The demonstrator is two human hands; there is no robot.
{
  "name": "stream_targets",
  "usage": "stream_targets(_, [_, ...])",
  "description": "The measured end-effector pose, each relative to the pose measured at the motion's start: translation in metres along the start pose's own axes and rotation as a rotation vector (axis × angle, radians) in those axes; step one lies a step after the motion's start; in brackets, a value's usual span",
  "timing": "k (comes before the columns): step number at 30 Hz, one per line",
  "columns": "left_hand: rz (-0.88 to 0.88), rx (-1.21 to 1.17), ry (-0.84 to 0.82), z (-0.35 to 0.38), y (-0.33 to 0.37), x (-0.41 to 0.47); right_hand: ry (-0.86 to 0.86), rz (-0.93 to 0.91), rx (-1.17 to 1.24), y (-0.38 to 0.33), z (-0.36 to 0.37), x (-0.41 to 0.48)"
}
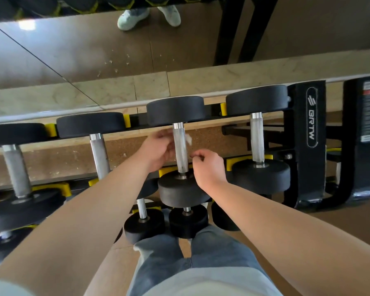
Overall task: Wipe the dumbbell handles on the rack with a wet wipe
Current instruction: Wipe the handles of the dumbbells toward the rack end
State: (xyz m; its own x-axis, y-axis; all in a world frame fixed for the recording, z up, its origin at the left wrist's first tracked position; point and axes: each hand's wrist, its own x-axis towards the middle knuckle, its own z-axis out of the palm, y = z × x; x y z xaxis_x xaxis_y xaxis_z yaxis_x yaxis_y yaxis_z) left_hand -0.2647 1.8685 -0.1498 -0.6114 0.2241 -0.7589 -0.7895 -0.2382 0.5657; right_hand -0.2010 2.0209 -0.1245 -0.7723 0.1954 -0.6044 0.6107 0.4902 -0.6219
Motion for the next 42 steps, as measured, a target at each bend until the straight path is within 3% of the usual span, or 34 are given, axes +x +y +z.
stream_targets(2, [0.073, -0.098, 0.045, 0.006, 0.007, 0.002, -0.001, 0.001, 0.007, 0.0, 0.002, 0.0])
stream_targets(4, [0.074, 0.001, -0.003, 0.001, 0.002, -0.006, -0.001, 0.007, 0.016, 0.001, 0.002, 0.0])
stream_targets(5, [0.056, 0.133, -0.012, -0.005, -0.005, -0.009, -0.002, 0.008, 0.019, 0.001, 0.002, 0.0])
stream_targets(8, [0.006, 0.889, -0.046, -0.024, -0.024, -0.02, -0.004, 0.01, 0.012, -0.001, 0.0, 0.0])
stream_targets(9, [0.005, 1.031, -0.05, -0.024, -0.026, -0.022, -0.004, 0.007, 0.009, -0.001, 0.0, 0.0])
stream_targets(11, [-0.002, 0.939, -0.026, -0.02, -0.025, -0.024, -0.006, 0.006, 0.002, -0.002, 0.0, 0.0])
stream_targets(15, [-0.066, 0.184, 0.006, -0.006, -0.013, -0.018, -0.015, 0.007, 0.015, -0.001, -0.001, -0.001])
stream_targets(20, [0.059, -0.147, 0.06, 0.007, -0.004, -0.006, -0.019, -0.001, 0.043, 0.001, 0.0, 0.0])
stream_targets(23, [-0.005, -0.026, -0.009, -0.005, -0.013, -0.008, -0.023, -0.009, 0.055, 0.003, 0.0, 0.001])
stream_targets(28, [-0.123, 0.527, -0.117, -0.022, -0.024, -0.018, -0.025, -0.022, 0.044, 0.005, -0.001, 0.002])
stream_targets(32, [-0.102, 0.253, -0.07, -0.007, -0.01, -0.018, -0.026, -0.017, 0.051, 0.006, -0.001, 0.002])
stream_targets(36, [0.052, -0.079, 0.127, 0.01, 0.01, -0.004, -0.018, -0.013, 0.068, 0.009, 0.002, 0.004])
stream_targets(39, [0.077, 0.052, 0.106, 0.009, 0.006, -0.009, -0.012, -0.027, 0.062, 0.009, 0.002, 0.004])
stream_targets(42, [0.009, 0.418, 0.096, -0.008, -0.009, -0.02, -0.015, -0.041, 0.053, 0.01, 0.001, 0.004])
